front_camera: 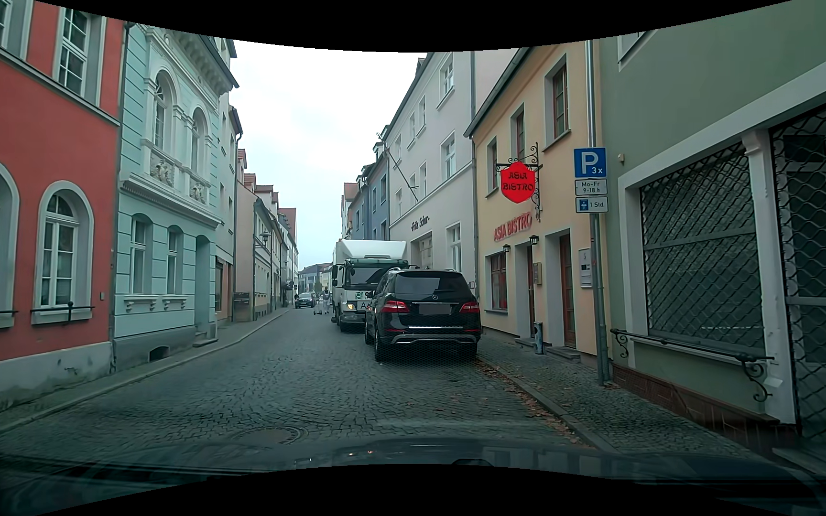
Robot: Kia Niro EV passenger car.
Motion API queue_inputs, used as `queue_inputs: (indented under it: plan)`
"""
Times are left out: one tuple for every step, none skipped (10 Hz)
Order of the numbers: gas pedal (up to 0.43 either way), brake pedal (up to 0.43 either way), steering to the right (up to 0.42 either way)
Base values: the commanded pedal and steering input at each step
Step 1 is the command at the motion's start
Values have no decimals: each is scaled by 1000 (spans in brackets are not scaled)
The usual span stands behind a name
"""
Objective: Follow the waypoints while adhering to traffic rules and regulations
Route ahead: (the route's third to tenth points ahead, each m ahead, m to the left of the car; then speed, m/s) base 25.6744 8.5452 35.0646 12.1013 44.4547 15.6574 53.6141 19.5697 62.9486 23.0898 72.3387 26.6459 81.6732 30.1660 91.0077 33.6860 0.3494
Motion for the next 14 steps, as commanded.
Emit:
queue_inputs:
  plan:
    - [0, 6, -104]
    - [0, 6, -104]
    - [0, 6, -104]
    - [0, 6, -104]
    - [0, 12, -104]
    - [0, 24, -104]
    - [0, 55, -104]
    - [0, 67, -103]
    - [0, 73, -102]
    - [0, 85, -101]
    - [0, 98, -101]
    - [0, 110, -96]
    - [0, 110, -93]
    - [0, 134, -91]
